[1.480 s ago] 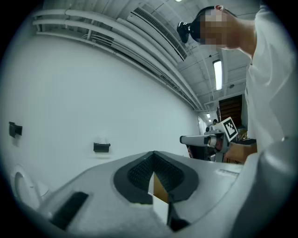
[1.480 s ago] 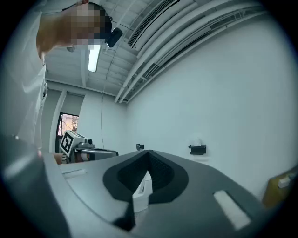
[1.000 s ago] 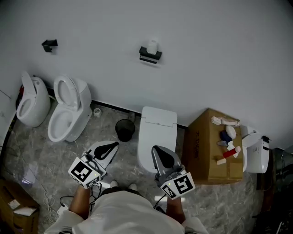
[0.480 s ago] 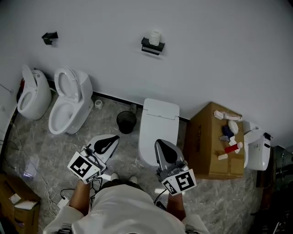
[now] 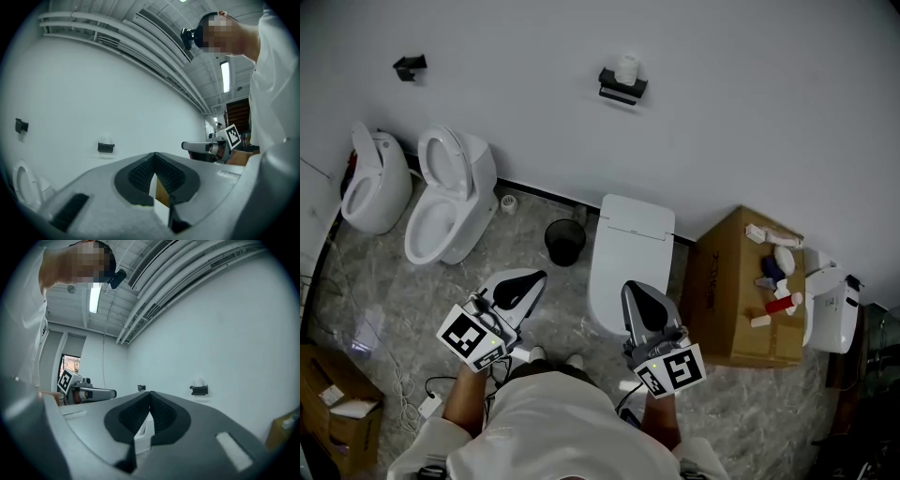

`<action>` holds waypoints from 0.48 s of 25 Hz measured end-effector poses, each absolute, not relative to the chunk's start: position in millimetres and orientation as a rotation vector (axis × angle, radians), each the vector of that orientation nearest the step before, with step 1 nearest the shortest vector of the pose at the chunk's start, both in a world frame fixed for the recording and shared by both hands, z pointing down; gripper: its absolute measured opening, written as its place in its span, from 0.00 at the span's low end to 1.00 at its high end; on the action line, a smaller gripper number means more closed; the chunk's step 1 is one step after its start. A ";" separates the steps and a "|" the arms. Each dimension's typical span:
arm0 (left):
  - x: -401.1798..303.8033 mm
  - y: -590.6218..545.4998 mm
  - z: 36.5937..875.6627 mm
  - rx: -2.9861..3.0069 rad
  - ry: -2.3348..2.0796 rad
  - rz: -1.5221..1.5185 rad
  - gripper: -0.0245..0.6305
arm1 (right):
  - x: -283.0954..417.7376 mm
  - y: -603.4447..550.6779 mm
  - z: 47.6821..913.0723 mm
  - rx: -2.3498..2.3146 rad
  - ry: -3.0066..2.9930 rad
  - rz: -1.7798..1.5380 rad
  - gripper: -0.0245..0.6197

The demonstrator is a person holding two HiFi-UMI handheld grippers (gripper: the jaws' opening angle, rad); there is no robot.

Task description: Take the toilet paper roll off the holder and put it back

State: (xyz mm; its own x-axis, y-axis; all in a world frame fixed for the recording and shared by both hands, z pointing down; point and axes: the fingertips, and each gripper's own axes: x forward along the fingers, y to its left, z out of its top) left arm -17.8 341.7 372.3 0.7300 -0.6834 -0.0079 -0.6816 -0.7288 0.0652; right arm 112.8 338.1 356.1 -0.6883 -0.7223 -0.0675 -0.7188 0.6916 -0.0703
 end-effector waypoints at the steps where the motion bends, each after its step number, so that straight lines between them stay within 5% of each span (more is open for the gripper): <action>1: -16.9 341.2 373.7 2.866 -1.142 -0.036 0.04 | 114.8 337.6 356.0 -1.178 2.792 -0.084 0.04; 12: 6.7 325.6 403.4 2.807 -1.161 0.099 0.04 | 160.9 315.5 376.1 -1.257 2.763 -0.134 0.04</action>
